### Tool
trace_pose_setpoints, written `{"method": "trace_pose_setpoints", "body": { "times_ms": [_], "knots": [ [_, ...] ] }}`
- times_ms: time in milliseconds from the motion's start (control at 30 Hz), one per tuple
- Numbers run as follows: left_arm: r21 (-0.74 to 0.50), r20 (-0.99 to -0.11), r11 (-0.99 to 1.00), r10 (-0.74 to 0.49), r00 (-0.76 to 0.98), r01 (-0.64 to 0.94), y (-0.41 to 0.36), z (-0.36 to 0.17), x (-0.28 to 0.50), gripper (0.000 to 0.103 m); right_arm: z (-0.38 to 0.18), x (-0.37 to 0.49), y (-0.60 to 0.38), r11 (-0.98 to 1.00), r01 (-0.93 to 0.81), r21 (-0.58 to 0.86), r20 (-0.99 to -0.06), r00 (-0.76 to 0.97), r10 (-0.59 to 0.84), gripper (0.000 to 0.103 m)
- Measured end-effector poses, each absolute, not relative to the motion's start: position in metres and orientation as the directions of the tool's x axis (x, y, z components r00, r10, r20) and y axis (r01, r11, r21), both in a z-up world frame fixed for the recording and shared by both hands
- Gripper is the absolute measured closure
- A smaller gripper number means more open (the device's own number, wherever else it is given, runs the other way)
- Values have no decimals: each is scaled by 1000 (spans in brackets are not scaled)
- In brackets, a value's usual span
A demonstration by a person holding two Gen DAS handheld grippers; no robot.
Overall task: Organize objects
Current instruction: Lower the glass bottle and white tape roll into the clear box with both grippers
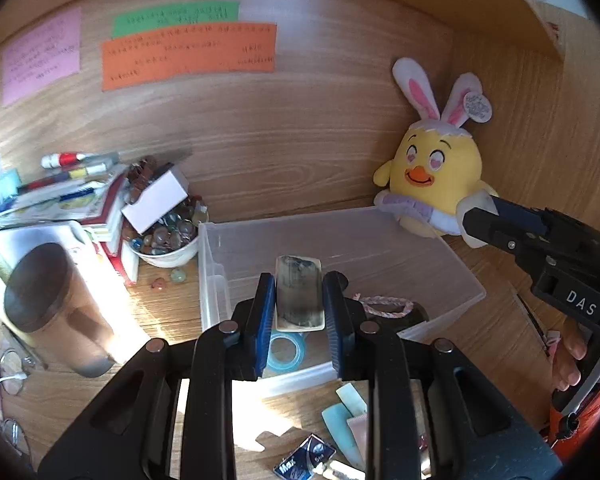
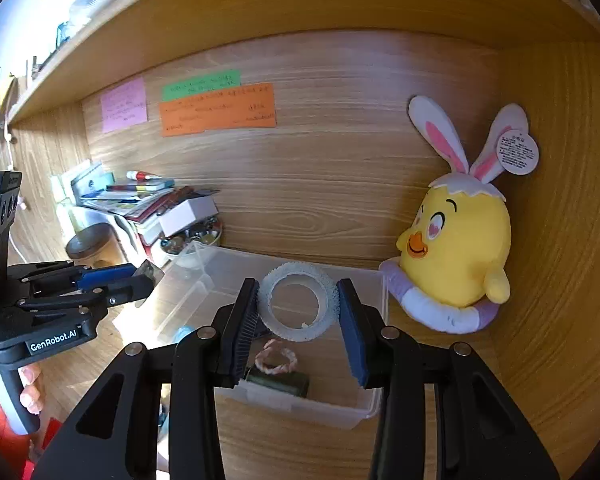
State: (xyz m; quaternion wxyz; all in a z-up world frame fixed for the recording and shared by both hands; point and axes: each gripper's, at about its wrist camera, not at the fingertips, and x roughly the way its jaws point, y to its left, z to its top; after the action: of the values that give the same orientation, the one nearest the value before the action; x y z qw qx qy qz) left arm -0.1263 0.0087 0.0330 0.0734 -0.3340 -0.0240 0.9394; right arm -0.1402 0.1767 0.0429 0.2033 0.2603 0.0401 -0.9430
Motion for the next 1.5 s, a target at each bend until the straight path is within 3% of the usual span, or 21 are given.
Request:
{"method": "trace_pose_setpoints", "body": {
  "times_ms": [400, 633, 1067, 1233, 1500],
  "knots": [
    [-145, -710, -985, 168, -684, -91, 6, -3, -166, 79, 0, -187, 166, -919, 392, 53, -623, -706, -337, 67],
    [-113, -730, -990, 142, -668, -88, 8, -13, -179, 79, -26, -203, 159, -904, 415, 99, -684, -632, -365, 67],
    [-54, -726, -992, 117, -678, -113, 12, -12, -177, 79, -37, -201, 140, -898, 440, 20, -700, -635, -327, 66],
    [-40, -715, -992, 111, -691, -118, 13, -4, -168, 65, -33, -198, 141, -896, 443, 7, -701, -637, -320, 57],
    [-10, -657, -994, 86, -749, -106, 6, 23, -124, 21, -8, -177, 149, -890, 457, 9, -648, -675, -353, 34]
  ]
}}
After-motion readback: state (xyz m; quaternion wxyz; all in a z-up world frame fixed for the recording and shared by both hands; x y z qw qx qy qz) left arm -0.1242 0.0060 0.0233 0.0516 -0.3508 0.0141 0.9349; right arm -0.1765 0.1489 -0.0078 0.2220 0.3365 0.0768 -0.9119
